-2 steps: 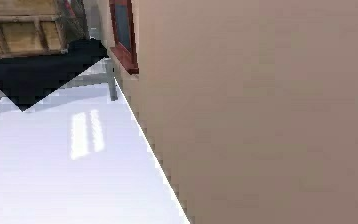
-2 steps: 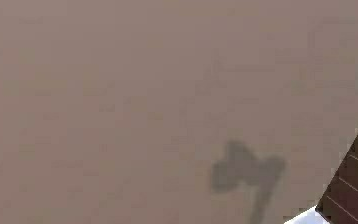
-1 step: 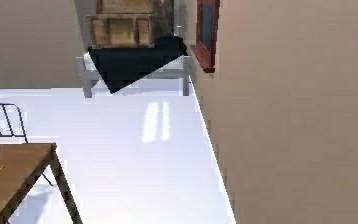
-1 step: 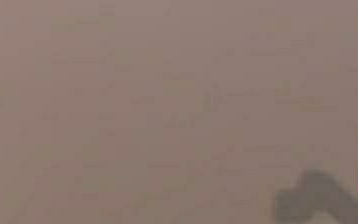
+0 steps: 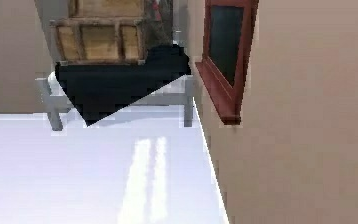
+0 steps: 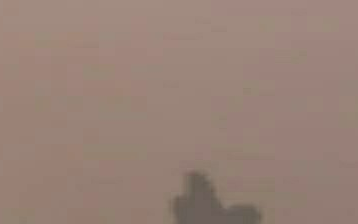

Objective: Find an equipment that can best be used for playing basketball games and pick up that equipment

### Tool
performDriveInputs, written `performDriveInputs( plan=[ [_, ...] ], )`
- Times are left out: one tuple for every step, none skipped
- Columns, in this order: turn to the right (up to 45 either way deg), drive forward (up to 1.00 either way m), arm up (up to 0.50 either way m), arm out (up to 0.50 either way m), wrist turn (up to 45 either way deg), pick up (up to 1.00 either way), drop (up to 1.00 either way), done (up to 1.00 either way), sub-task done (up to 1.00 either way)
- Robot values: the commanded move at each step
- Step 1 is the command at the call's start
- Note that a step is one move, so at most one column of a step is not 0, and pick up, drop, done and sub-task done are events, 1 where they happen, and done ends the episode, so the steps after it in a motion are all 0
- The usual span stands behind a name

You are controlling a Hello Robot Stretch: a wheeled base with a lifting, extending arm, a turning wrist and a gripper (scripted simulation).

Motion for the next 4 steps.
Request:
performDriveInputs(
  plan=[
    [-9.0, 0.00, 0.00, 0.00, 0.0, 0.00, 0.00, 0.00, 0.00],
    [-3.0, 0.00, 0.00, 0.00, 0.0, 0.00, 0.00, 0.00, 0.00],
    [0.0, 0.20, 0.00, 0.00, 0.0, 0.00, 0.00, 0.00, 0.00],
    [-45.0, 0.00, 0.00, 0.00, 0.0, 0.00, 0.00, 0.00, 0.00]
  ],
)
